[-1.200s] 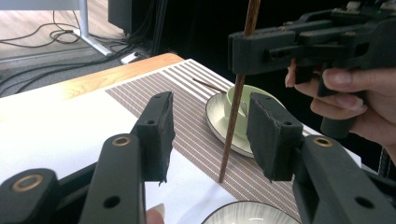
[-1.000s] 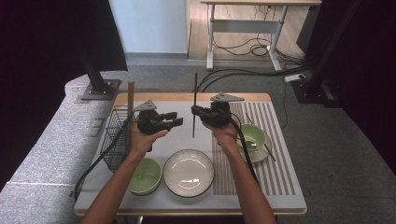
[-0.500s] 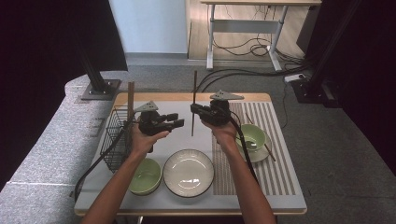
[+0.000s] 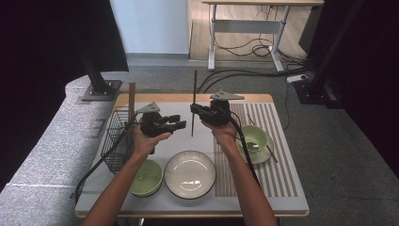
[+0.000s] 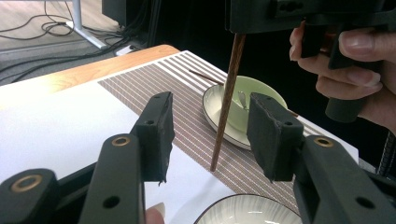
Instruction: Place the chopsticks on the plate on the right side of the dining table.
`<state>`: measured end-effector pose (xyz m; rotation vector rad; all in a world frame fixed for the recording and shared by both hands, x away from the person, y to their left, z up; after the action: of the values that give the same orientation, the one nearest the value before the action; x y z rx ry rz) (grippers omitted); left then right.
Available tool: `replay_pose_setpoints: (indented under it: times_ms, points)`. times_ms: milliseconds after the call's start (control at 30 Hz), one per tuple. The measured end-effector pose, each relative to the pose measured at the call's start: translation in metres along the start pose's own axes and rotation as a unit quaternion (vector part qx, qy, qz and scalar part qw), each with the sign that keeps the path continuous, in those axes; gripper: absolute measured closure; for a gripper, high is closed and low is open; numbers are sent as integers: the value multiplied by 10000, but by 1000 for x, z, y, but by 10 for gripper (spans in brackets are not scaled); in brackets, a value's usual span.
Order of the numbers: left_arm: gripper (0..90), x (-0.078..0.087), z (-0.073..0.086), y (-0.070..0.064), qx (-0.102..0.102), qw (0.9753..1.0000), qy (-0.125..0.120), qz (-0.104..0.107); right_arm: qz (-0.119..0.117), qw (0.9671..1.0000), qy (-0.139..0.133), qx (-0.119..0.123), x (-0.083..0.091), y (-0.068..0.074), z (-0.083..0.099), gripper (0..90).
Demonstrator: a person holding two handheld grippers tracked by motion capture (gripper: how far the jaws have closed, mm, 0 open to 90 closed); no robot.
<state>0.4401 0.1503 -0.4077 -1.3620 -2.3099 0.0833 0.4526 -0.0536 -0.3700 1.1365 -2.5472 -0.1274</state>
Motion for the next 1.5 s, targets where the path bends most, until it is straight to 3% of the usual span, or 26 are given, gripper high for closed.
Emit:
replay_pose_setpoints:
  times_ms: [1500]
  points:
    - [555,-9,7,0,-80,9996,268,28,-194,9998,-39,-70,-11,15,-3,843]
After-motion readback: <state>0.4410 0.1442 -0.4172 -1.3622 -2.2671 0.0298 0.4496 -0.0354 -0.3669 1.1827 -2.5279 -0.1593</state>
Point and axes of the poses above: each handheld gripper's, and its own axes: x roughly backward along the jaws, z roughly out of its underside, y roughly to its left, the point moved 3 cm from there along -x, roughly forward along the jaws, and after that the axes turned 2 degrees about z, right-handed, at the moved point
